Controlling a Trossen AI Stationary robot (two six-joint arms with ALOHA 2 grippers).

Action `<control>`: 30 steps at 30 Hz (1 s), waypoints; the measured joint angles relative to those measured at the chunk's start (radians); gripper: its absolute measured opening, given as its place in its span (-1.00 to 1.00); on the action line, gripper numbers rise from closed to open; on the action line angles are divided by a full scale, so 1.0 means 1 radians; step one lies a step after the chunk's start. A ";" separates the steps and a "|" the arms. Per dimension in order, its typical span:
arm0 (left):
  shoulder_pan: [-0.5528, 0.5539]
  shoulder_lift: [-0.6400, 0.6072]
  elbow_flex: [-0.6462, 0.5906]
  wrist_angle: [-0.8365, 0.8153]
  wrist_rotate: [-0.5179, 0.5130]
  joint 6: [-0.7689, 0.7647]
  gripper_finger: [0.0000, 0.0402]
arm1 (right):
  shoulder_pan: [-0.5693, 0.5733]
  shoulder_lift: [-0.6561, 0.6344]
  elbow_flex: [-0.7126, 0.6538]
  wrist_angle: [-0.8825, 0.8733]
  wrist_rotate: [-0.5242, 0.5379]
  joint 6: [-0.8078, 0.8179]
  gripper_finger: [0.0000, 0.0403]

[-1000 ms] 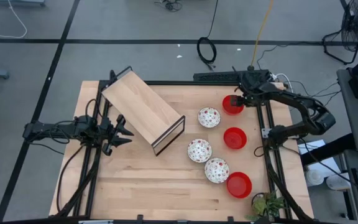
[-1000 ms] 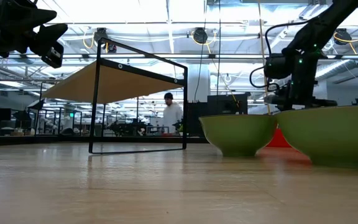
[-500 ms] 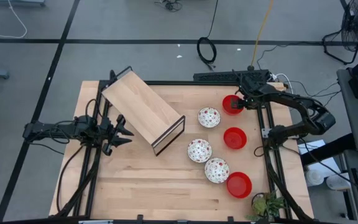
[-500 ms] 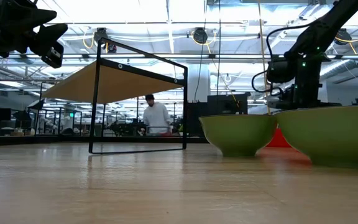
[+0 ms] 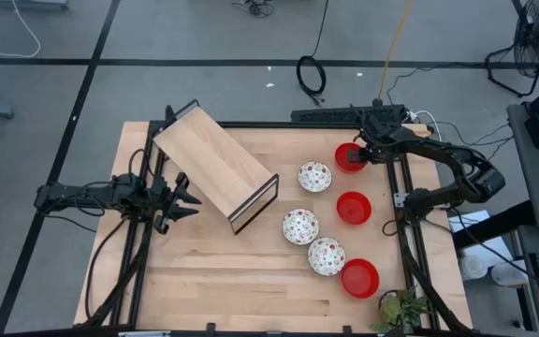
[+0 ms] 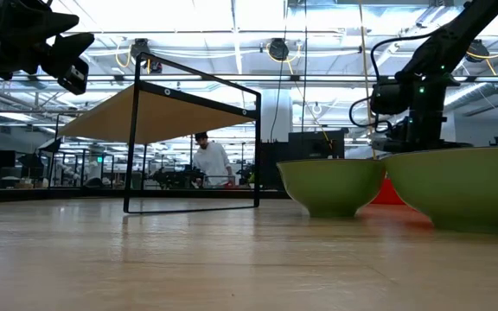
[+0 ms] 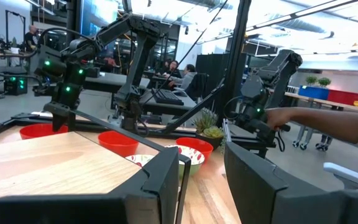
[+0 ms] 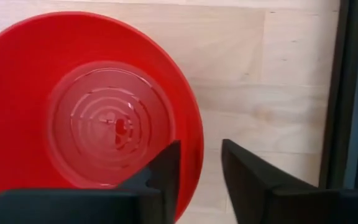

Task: Pick & Place Mini bowls
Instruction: Put the top red bowl on the shelf

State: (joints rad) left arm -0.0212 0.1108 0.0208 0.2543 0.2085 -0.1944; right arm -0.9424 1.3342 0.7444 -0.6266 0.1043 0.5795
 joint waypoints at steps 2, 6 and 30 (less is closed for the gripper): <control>0.000 0.000 0.000 0.000 0.000 0.000 -0.35 | 0.000 0.000 0.000 0.010 0.000 -0.011 -0.71; 0.000 0.000 0.000 0.000 0.000 0.000 -0.35 | 0.002 -0.001 0.000 0.021 -0.001 -0.035 -0.95; 0.000 0.000 0.000 0.000 0.000 0.000 -0.34 | 0.114 -0.308 0.000 0.419 -0.002 -0.326 -1.00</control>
State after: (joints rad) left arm -0.0214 0.1110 0.0208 0.2544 0.2083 -0.1944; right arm -0.8289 1.0265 0.7448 -0.2080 0.1024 0.2538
